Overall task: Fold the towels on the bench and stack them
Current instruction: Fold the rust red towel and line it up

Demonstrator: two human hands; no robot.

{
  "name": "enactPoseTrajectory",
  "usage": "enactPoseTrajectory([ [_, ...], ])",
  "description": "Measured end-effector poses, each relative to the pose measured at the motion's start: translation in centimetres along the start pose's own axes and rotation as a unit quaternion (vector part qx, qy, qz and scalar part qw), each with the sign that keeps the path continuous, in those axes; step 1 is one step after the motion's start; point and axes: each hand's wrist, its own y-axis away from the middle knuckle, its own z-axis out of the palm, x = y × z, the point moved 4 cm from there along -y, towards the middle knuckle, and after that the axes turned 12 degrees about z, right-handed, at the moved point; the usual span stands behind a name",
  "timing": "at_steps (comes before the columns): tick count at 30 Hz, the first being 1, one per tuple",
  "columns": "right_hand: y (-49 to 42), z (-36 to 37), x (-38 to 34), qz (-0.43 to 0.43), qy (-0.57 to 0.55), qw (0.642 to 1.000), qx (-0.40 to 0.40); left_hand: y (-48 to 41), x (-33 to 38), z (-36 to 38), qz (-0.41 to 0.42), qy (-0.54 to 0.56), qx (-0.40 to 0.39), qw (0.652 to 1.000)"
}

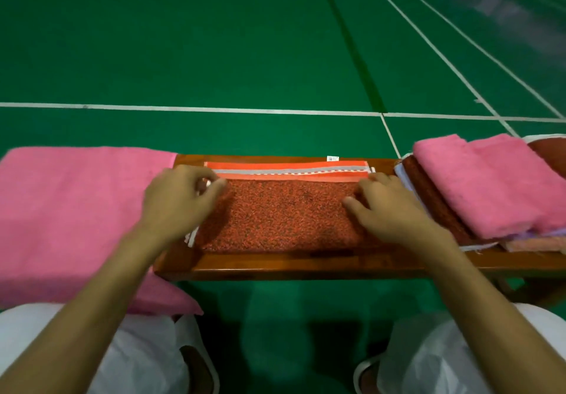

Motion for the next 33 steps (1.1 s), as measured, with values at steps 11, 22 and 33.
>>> enactPoseTrajectory([
  [11, 1.5, 3.8, -9.7, -0.189, -0.185, 0.962, 0.07, -0.2, 7.6, 8.7, 0.133, -0.03, -0.06, 0.989],
  [22, -0.3, 6.2, -6.1, -0.132, -0.042, 0.99, 0.037, 1.0, 2.2, 10.1, 0.051, -0.106, -0.155, 0.981],
  [33, -2.8, 6.0, 1.2, -0.013, -0.05, 0.998, 0.033, 1.5, -1.6, 8.3, 0.003, -0.098, -0.133, 0.986],
])
